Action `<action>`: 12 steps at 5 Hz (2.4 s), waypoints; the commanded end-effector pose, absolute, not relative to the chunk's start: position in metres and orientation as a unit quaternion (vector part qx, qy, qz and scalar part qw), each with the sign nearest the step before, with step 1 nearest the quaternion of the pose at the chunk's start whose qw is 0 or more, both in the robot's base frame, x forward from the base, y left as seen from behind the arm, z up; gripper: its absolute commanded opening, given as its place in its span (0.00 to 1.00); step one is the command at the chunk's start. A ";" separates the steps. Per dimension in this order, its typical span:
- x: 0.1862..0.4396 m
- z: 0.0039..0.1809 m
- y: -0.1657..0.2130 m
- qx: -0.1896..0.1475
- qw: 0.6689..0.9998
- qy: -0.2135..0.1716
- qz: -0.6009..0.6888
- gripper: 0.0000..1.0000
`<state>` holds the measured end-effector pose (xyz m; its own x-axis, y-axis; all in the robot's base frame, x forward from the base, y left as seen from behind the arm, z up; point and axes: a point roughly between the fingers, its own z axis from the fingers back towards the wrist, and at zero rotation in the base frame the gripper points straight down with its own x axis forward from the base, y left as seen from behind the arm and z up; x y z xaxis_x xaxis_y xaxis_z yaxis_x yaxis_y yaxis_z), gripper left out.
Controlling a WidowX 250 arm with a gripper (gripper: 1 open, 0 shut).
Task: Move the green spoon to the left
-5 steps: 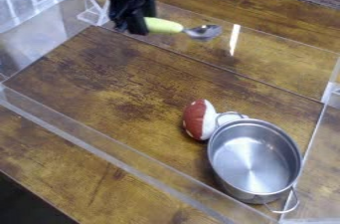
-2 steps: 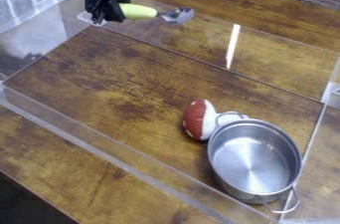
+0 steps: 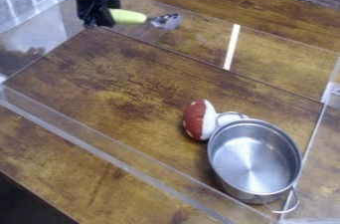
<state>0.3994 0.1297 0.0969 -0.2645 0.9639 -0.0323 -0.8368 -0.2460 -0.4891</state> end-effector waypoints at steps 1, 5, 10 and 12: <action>0.387 0.110 0.161 -0.174 0.556 -0.226 0.781 0.00; 0.364 0.073 0.189 -0.159 0.534 -0.225 0.799 0.00; 0.375 0.083 0.177 -0.148 0.534 -0.211 0.805 1.00; 0.379 0.095 0.176 -0.147 0.537 -0.205 0.805 1.00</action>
<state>0.3710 0.1827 0.0648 -0.4110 0.9113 -0.0244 -0.8254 -0.3833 -0.4145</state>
